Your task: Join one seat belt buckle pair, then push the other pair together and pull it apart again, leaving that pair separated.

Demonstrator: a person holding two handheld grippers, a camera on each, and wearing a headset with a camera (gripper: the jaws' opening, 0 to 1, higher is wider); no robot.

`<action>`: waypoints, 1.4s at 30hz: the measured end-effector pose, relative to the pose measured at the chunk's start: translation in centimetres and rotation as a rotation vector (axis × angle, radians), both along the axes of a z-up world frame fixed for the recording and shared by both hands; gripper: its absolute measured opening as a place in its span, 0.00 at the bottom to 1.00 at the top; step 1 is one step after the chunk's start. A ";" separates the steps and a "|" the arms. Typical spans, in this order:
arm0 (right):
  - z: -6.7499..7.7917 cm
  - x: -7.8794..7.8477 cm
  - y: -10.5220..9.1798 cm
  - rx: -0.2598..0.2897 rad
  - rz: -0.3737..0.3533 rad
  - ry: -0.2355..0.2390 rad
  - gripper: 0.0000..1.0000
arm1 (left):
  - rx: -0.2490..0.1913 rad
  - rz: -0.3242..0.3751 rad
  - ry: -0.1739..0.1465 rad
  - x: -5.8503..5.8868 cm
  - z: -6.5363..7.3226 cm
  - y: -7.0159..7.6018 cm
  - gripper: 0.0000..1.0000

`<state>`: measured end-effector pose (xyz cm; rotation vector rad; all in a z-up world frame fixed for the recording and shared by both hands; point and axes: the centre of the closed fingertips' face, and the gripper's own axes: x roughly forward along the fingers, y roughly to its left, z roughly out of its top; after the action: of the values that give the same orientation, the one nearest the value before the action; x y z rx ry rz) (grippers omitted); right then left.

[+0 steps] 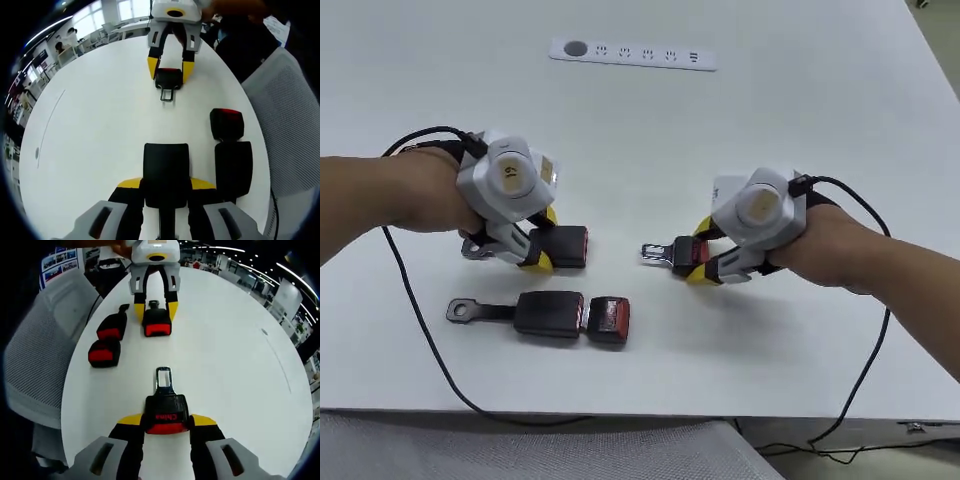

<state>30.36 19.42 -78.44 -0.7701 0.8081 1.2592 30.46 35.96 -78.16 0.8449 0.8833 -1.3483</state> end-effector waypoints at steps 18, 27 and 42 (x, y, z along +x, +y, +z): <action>1.4 0.5 0.1 0.011 -0.073 -0.045 0.45 | -0.025 0.068 -0.047 0.3 1.0 0.3 0.50; 3.5 -2.4 1.5 0.110 -0.173 -0.119 0.50 | -0.131 0.195 -0.092 -1.2 3.9 0.6 0.55; 5.0 -6.9 1.0 0.242 -0.365 -0.111 0.73 | -0.190 0.348 -0.137 -5.9 5.0 3.5 0.81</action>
<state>23.47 20.39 -73.46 -0.4671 0.6563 0.9550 24.56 39.42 -73.21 0.5969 0.7422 -1.0382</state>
